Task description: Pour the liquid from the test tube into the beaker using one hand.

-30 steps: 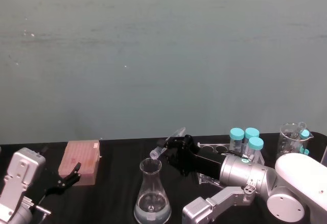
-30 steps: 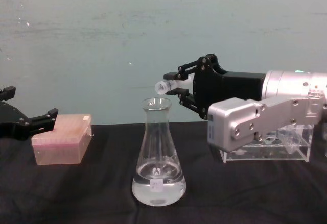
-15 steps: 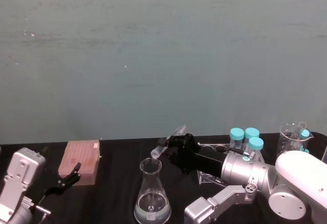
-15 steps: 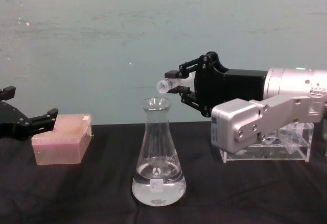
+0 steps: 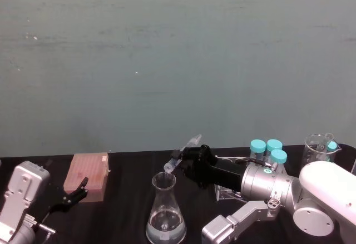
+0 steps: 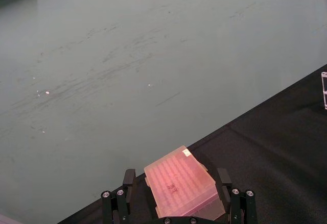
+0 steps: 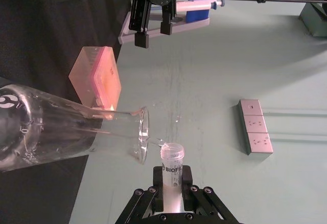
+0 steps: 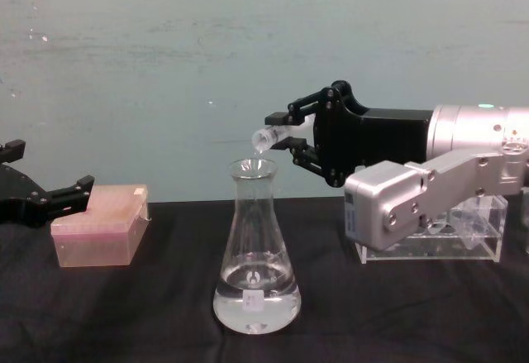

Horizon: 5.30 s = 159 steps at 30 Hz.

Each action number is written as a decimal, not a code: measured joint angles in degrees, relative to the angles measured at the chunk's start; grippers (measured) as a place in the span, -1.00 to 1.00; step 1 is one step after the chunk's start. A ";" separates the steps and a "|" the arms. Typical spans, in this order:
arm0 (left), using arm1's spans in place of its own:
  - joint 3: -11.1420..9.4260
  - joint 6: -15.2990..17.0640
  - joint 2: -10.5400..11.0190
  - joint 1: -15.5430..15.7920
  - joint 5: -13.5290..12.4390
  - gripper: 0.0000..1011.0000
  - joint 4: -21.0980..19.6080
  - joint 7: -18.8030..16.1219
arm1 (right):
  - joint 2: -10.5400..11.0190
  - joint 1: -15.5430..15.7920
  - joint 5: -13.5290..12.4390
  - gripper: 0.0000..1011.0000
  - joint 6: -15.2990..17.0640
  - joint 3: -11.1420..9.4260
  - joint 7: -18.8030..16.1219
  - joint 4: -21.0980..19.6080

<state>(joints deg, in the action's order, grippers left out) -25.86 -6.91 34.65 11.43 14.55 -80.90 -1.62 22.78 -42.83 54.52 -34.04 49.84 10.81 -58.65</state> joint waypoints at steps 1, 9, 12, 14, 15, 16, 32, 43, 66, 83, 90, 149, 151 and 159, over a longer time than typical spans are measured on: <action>0.00 0.00 0.00 0.00 0.00 0.98 0.00 0.00 | 0.01 -0.16 0.11 -0.61 -0.02 0.12 0.06 0.00; 0.00 0.00 0.00 0.00 0.00 0.98 0.00 0.00 | 0.16 -0.52 0.54 -0.61 -0.01 0.61 0.41 0.00; 0.00 0.00 0.00 0.00 0.00 0.98 0.00 0.00 | 0.35 -0.60 0.67 -0.61 0.07 0.79 0.50 -0.10; 0.00 0.00 0.00 0.00 0.00 0.98 0.00 0.00 | 0.43 -0.63 0.70 -0.61 0.12 0.84 0.51 -0.18; 0.00 0.00 0.00 0.00 0.00 0.98 0.00 0.00 | 0.51 -0.63 0.78 -0.61 0.20 0.92 0.55 -0.27; 0.00 0.00 0.00 0.00 0.00 0.98 0.00 0.00 | 0.56 -0.63 0.82 -0.61 0.25 0.96 0.57 -0.31; 0.00 0.00 0.00 0.00 0.00 0.98 0.00 0.00 | 1.43 -1.08 2.22 -0.61 0.51 2.00 1.15 -0.96; 0.00 0.00 0.00 0.00 0.00 0.98 0.00 0.00 | 1.57 -1.64 3.44 -0.61 0.86 2.88 2.31 -0.88; 0.00 0.00 0.00 0.00 0.00 0.98 0.00 0.00 | 1.38 -2.57 3.13 -0.61 0.68 3.72 3.88 0.08; 0.00 0.00 0.00 0.00 0.00 0.98 0.00 0.00 | 1.28 2.62 -19.61 -0.61 -1.01 -5.63 -10.79 -4.11; 0.00 0.00 0.00 0.00 0.00 0.98 0.00 0.00 | 0.68 4.91 -42.20 -0.61 1.95 -11.83 -24.93 -4.92; 0.00 0.00 0.00 0.00 0.00 0.98 0.00 0.00 | -3.93 8.09 -65.60 -0.61 20.21 -24.67 -45.06 3.89; 0.00 0.00 0.00 0.00 0.00 0.98 0.00 0.00 | -4.03 8.07 -65.77 -0.61 20.22 -24.73 -45.23 4.15; 0.00 0.00 0.00 0.00 0.00 0.98 0.00 0.00 | -4.43 7.79 -66.51 -0.61 19.82 -25.08 -45.80 5.06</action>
<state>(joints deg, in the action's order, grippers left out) -25.86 -6.91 34.65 11.43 14.55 -80.90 -1.62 18.35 -35.04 -11.99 -14.22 24.76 -35.00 -53.58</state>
